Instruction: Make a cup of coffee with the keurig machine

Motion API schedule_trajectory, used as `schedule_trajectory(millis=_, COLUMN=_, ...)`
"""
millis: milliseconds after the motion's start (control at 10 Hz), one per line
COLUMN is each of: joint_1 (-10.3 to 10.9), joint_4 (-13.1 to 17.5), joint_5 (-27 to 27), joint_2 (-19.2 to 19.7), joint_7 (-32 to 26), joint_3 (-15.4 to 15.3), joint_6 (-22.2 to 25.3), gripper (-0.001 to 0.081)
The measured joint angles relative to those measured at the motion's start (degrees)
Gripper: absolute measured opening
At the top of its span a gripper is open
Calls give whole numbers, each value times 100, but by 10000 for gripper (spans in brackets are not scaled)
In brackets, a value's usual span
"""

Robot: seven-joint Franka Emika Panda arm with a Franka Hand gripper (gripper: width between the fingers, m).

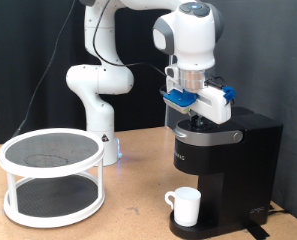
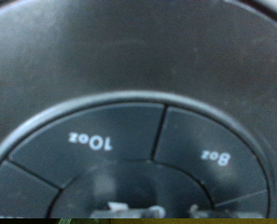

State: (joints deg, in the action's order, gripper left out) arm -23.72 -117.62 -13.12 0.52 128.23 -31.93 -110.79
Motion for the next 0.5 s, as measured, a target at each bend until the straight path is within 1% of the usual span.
schedule_trajectory(millis=300, joint_1=-3, joint_4=3, joint_5=-31, joint_2=-5, joint_7=1, joint_3=-8, joint_6=-13, gripper=0)
schedule_trajectory(millis=400, joint_1=-11, joint_4=-13, joint_5=-231, joint_2=-18, joint_7=-124, joint_3=-4, joint_6=-58, gripper=0)
schedule_trajectory(millis=500, joint_1=-34, joint_4=-26, joint_5=-523, joint_2=-69, joint_7=-374, joint_3=23, joint_6=-79, gripper=0)
